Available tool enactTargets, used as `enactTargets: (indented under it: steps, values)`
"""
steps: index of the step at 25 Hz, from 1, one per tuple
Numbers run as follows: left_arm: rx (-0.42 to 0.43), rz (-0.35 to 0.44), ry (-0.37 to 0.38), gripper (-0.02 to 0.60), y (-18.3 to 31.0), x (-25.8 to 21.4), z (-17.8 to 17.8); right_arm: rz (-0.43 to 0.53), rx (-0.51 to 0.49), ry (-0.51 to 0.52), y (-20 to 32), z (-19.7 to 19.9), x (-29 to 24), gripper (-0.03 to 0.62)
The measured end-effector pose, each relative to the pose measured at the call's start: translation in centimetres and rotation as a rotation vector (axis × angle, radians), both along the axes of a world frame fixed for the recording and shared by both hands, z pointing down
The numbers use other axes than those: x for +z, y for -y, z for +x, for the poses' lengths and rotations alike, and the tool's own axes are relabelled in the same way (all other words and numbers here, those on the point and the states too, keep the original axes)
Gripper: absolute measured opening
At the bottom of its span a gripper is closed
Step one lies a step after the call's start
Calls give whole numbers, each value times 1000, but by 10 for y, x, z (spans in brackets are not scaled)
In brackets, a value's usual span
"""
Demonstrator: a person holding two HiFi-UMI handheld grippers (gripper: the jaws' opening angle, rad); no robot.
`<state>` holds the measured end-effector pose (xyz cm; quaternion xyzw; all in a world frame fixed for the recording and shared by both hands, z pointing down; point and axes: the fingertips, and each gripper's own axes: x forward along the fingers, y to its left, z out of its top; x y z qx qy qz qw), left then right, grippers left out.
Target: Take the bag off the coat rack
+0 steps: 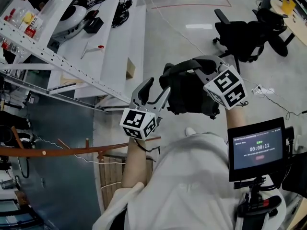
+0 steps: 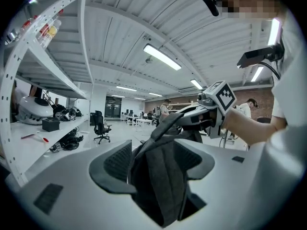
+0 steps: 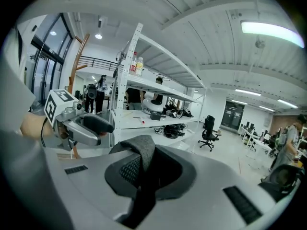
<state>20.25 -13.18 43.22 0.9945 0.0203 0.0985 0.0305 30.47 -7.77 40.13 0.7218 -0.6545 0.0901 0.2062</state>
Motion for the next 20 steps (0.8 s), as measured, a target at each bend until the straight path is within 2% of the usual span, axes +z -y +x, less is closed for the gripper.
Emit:
enactTargets:
  steps: [9,20]
  values:
    - [40,-2,10,273,-5,3,8,-1,20,9,-4,3,5,37]
    - [21,-21,21,273,-3,7,1,4,-13,22,2,-5,4,37]
